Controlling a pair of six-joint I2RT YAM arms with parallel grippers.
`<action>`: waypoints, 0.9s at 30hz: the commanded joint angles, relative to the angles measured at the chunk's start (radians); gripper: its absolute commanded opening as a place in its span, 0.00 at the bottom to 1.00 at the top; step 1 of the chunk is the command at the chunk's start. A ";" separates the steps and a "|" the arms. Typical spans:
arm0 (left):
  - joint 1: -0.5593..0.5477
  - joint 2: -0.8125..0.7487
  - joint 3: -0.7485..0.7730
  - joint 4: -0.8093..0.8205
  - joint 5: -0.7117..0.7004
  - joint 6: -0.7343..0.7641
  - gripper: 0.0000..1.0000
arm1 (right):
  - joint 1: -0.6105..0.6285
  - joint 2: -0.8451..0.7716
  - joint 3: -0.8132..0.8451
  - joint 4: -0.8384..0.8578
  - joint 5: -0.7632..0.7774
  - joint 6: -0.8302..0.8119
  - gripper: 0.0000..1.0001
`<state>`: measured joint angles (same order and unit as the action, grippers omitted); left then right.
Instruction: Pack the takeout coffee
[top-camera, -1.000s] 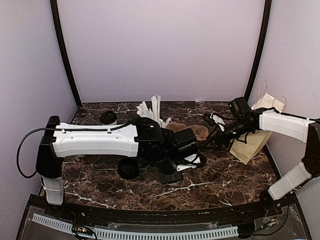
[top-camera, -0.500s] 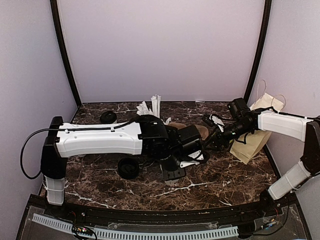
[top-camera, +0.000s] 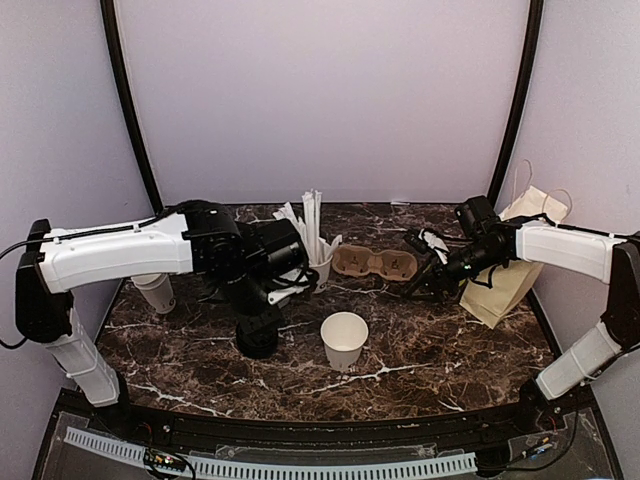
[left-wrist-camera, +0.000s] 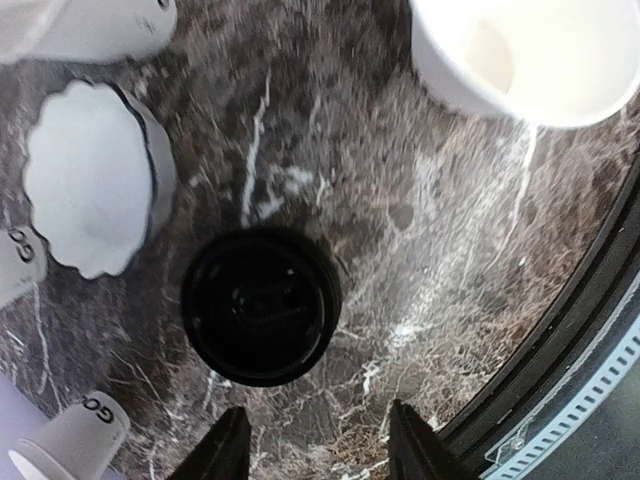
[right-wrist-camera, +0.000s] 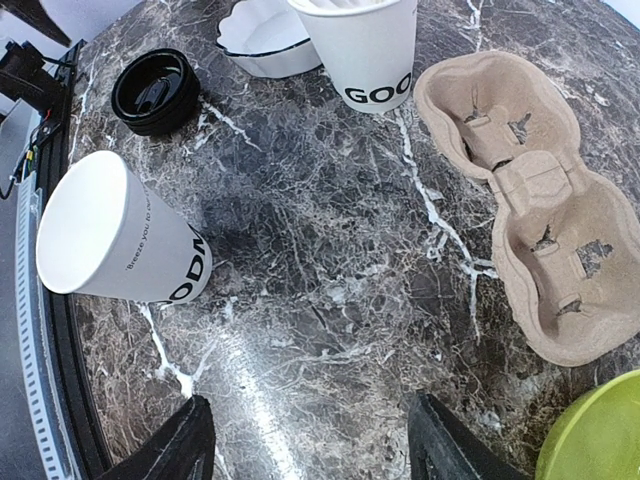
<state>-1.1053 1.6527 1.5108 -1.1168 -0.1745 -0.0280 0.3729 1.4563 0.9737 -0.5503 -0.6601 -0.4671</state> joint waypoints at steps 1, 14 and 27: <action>0.008 0.010 -0.105 0.040 0.057 0.032 0.54 | 0.000 0.006 0.005 -0.011 -0.020 -0.009 0.66; 0.054 0.136 -0.136 0.145 0.011 0.128 0.58 | 0.000 -0.002 -0.002 -0.015 -0.018 -0.010 0.66; 0.094 0.212 -0.147 0.135 0.019 0.127 0.49 | -0.001 0.012 -0.002 -0.022 -0.021 -0.018 0.67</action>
<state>-1.0245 1.8545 1.3762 -0.9730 -0.1692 0.0875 0.3729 1.4570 0.9737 -0.5663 -0.6621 -0.4747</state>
